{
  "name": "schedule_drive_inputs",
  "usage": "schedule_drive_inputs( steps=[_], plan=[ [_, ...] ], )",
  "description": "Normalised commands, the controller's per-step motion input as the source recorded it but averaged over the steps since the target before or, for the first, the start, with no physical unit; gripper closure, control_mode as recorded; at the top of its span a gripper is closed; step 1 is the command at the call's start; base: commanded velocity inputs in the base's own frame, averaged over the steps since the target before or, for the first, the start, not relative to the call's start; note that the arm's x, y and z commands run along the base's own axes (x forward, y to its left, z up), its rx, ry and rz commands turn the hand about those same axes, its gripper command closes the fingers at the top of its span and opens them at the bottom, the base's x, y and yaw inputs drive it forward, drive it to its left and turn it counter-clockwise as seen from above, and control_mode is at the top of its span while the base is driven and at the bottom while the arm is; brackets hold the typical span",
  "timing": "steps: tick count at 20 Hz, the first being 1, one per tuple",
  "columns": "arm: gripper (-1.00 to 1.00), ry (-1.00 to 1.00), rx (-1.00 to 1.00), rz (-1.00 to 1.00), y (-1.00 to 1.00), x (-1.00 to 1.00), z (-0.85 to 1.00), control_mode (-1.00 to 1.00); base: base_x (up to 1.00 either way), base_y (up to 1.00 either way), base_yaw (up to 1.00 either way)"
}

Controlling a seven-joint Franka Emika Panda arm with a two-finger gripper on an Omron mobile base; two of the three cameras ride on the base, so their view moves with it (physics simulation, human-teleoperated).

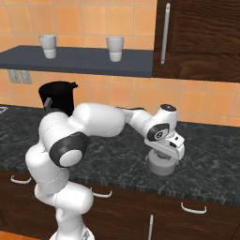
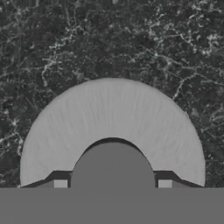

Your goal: Close the lid blender by securely placing the lid on top.

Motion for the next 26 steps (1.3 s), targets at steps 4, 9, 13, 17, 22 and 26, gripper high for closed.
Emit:
schedule_drive_inputs(
  steps=[4,9,13,17,22,26],
  plan=[
    [1.00,-0.13,0.00,-0.09,0.09,-0.04,1.00,-1.00,0.00,0.00,0.00],
    [1.00,-0.15,-0.06,-0.13,0.51,0.00,1.00,-1.00,0.00,0.00,0.00],
    [1.00,-0.16,-0.12,-0.12,0.66,0.00,1.00,-1.00,0.00,0.00,0.00],
    [1.00,-0.19,-0.13,-0.08,0.76,0.00,1.00,-1.00,0.00,0.00,0.00],
    [1.00,-0.18,-0.08,0.00,0.96,0.00,1.00,-1.00,0.00,0.00,0.00],
    [1.00,-0.15,-0.09,0.00,0.99,0.00,1.00,-1.00,0.00,0.00,0.00]
  ],
)
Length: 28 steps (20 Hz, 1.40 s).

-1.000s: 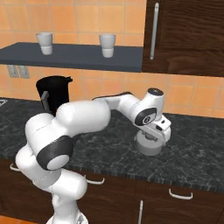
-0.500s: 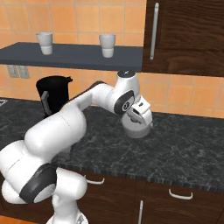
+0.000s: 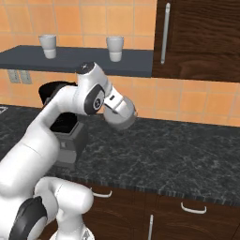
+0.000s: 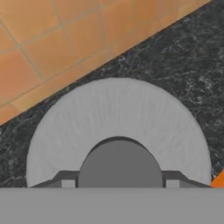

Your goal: Close the lid blender by securely placing the lid on top.

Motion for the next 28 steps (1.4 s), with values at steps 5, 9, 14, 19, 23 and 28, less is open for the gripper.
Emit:
schedule_drive_inputs(
  steps=[5,9,14,19,23,28],
  plan=[
    [1.00,-0.12,-0.05,0.00,0.94,0.00,1.00,-1.00,0.00,0.00,0.00],
    [1.00,-0.10,-0.08,0.01,0.80,0.00,1.00,-1.00,0.00,0.00,0.00],
    [1.00,-0.01,-0.04,0.08,0.54,0.00,1.00,-1.00,0.00,0.00,0.00],
    [1.00,0.06,0.20,0.30,0.13,0.04,0.78,-1.00,0.00,0.00,0.00],
    [1.00,0.11,0.25,0.27,0.00,0.16,0.17,-1.00,0.00,0.00,0.00],
    [1.00,0.13,-0.03,0.02,0.40,0.08,0.16,-1.00,0.00,0.00,0.00]
  ],
)
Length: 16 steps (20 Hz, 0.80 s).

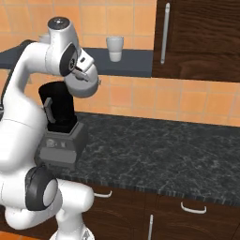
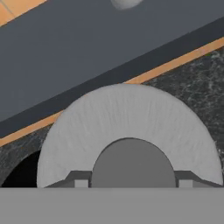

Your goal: Close the lid blender by securely placing the lid on top.

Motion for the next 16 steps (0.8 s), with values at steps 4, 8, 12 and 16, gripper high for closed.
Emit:
schedule_drive_inputs(
  steps=[4,8,12,16],
  plan=[
    [1.00,0.10,-0.12,0.00,0.44,0.00,0.50,-1.00,0.00,0.00,0.00],
    [1.00,-0.01,-0.05,0.01,0.23,0.00,0.07,-1.00,0.00,0.00,0.00],
    [1.00,-0.01,0.00,0.02,0.67,0.08,0.15,-1.00,0.00,0.00,0.00],
    [1.00,0.00,0.00,0.02,0.73,0.18,0.42,-1.00,0.00,0.00,0.00]
  ],
)
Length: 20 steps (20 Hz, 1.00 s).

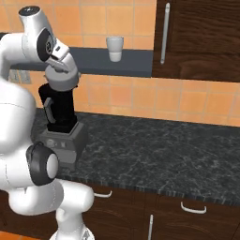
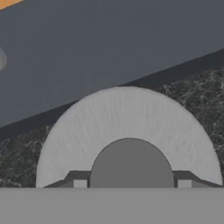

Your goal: Close the lid blender by securely placing the lid on top.

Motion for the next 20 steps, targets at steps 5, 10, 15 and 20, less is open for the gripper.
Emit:
schedule_drive_inputs(
  steps=[5,10,15,20],
  plan=[
    [1.00,0.07,-0.01,0.01,0.64,0.32,0.27,-1.00,0.00,0.00,0.00],
    [1.00,0.11,-0.05,0.01,0.19,0.17,0.07,-1.00,0.00,0.00,0.00],
    [1.00,0.02,-0.08,0.00,0.00,0.12,-0.17,-1.00,0.00,0.00,0.00],
    [1.00,0.03,-0.02,0.00,0.04,0.24,-0.05,-1.00,0.00,0.00,0.00]
  ],
)
